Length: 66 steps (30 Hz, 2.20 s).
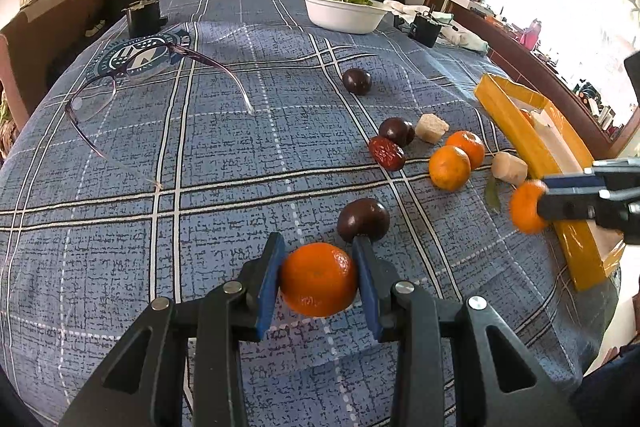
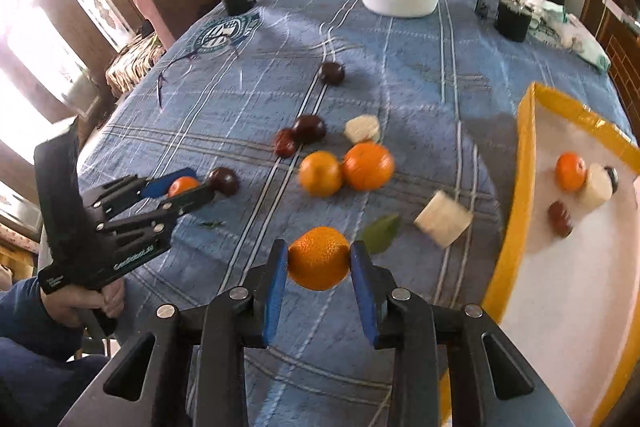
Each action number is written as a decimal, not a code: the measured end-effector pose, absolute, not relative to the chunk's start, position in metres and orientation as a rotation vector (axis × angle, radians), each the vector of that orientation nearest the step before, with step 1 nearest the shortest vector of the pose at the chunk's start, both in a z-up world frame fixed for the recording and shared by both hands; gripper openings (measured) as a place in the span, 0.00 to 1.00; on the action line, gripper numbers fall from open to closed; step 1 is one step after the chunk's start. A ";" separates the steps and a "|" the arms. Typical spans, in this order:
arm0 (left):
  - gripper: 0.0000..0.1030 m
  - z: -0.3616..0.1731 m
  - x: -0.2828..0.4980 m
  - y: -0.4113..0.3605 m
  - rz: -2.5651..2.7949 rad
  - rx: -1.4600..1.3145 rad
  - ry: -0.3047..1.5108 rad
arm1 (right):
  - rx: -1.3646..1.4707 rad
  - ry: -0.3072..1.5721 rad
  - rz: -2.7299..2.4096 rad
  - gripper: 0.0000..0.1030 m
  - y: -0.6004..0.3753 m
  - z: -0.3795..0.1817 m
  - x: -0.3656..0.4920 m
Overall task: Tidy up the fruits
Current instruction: 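Lift and carry both held mandarins toward the yellow tray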
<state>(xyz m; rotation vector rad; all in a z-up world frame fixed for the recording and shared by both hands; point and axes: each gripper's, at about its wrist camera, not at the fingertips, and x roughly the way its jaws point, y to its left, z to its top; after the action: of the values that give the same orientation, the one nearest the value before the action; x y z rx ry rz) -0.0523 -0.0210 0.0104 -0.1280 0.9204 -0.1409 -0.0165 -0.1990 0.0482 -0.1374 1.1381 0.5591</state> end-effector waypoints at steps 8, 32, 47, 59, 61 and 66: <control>0.33 0.012 -0.054 -0.023 -0.127 -0.135 0.916 | -0.097 1.132 0.538 0.34 -0.202 0.050 -0.024; 0.33 0.053 -0.042 -0.082 -0.167 0.051 0.840 | -0.019 1.088 0.472 0.34 -0.231 0.065 -0.022; 0.33 0.058 -0.031 -0.095 -0.185 0.115 0.825 | 0.009 1.078 0.450 0.34 -0.241 0.068 -0.020; 0.33 0.058 -0.029 -0.099 -0.187 0.127 0.824 | 0.040 1.074 0.445 0.34 -0.248 0.070 -0.016; 0.33 0.058 -0.029 -0.099 -0.186 0.128 0.825 | 0.041 1.075 0.445 0.34 -0.249 0.070 -0.015; 0.33 0.057 -0.029 -0.100 -0.185 0.129 0.826 | 0.047 1.076 0.443 0.34 -0.250 0.070 -0.014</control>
<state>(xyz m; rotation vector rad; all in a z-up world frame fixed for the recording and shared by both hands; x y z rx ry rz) -0.0286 -0.0996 0.0574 0.1291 0.8260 -0.1854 -0.0144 -0.2504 0.0700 0.0466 1.0760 0.4432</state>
